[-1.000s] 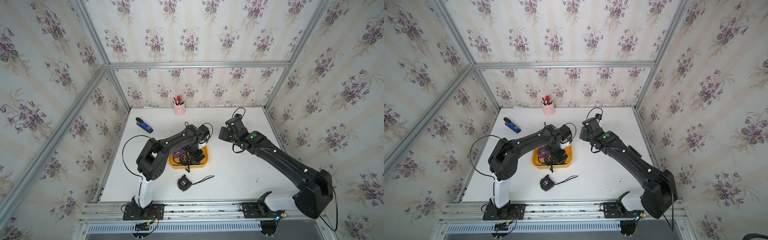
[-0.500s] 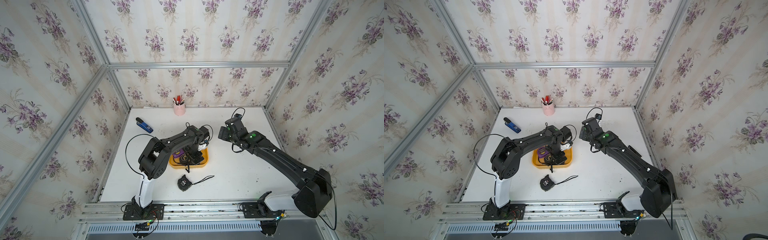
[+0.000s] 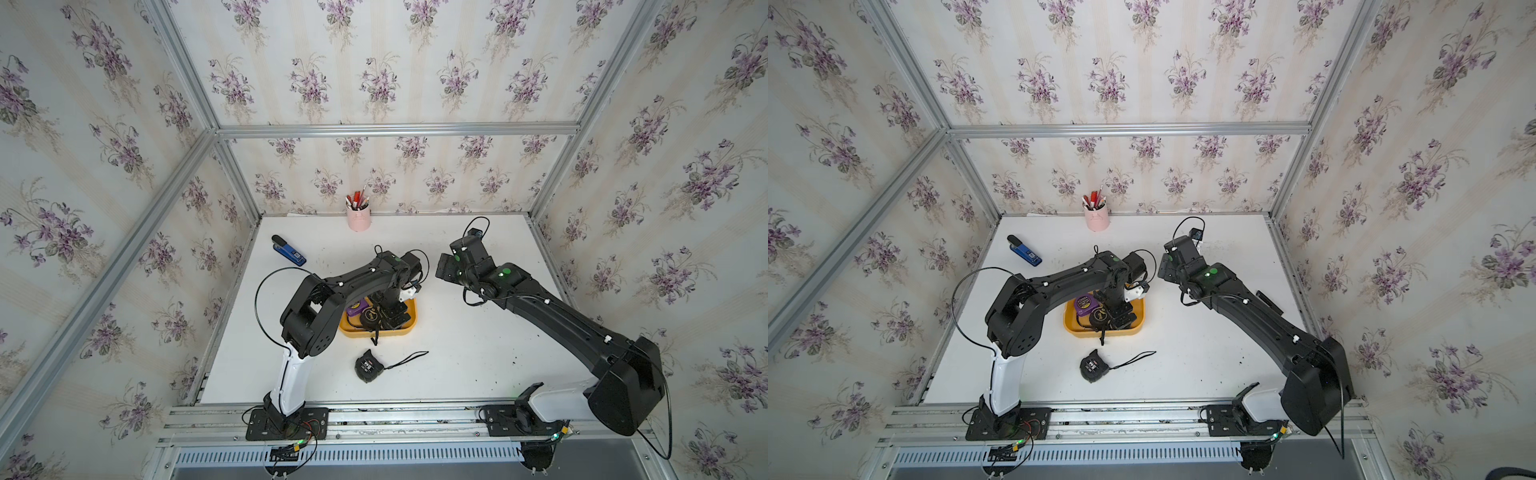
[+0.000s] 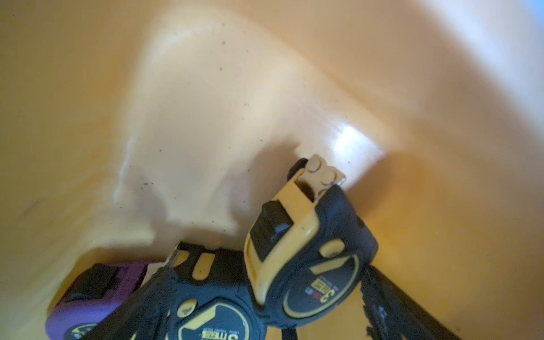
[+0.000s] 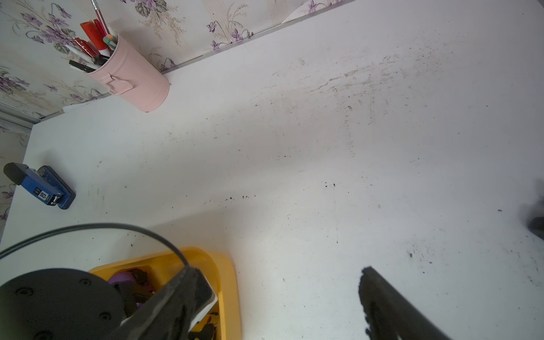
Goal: Take the tape measure out of the storage box
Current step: Pick up the tape measure from the storage box.
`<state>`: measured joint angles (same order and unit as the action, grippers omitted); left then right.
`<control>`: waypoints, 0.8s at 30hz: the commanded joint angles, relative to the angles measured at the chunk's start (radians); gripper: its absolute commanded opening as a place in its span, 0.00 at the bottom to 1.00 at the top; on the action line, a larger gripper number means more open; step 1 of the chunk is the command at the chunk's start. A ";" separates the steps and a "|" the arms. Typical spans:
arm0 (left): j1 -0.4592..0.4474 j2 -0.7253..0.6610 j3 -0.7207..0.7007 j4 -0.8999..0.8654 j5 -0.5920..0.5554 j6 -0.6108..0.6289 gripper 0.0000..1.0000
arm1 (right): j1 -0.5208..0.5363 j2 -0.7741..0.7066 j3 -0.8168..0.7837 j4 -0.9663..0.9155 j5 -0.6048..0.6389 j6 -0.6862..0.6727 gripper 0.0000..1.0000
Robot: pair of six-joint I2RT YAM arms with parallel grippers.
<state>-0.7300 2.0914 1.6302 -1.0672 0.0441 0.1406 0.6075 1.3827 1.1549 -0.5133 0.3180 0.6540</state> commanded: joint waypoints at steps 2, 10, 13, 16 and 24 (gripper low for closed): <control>0.007 0.022 0.007 0.161 -0.161 -0.057 1.00 | -0.001 -0.002 -0.005 0.026 -0.008 0.001 0.89; 0.020 0.005 0.027 0.190 -0.250 -0.097 1.00 | 0.000 0.006 -0.013 0.044 -0.027 0.001 0.89; 0.020 -0.002 0.029 0.195 -0.269 -0.108 1.00 | 0.000 0.008 -0.015 0.050 -0.036 0.000 0.89; 0.020 -0.015 0.017 0.208 -0.270 -0.108 1.00 | -0.001 0.006 -0.020 0.052 -0.037 -0.001 0.89; 0.019 -0.033 -0.034 0.223 -0.182 -0.055 1.00 | -0.001 0.004 -0.024 0.064 -0.043 -0.001 0.89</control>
<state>-0.7120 2.0697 1.6108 -0.8509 -0.1749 0.0555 0.6075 1.3876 1.1301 -0.4694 0.2745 0.6544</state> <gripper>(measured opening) 0.998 0.888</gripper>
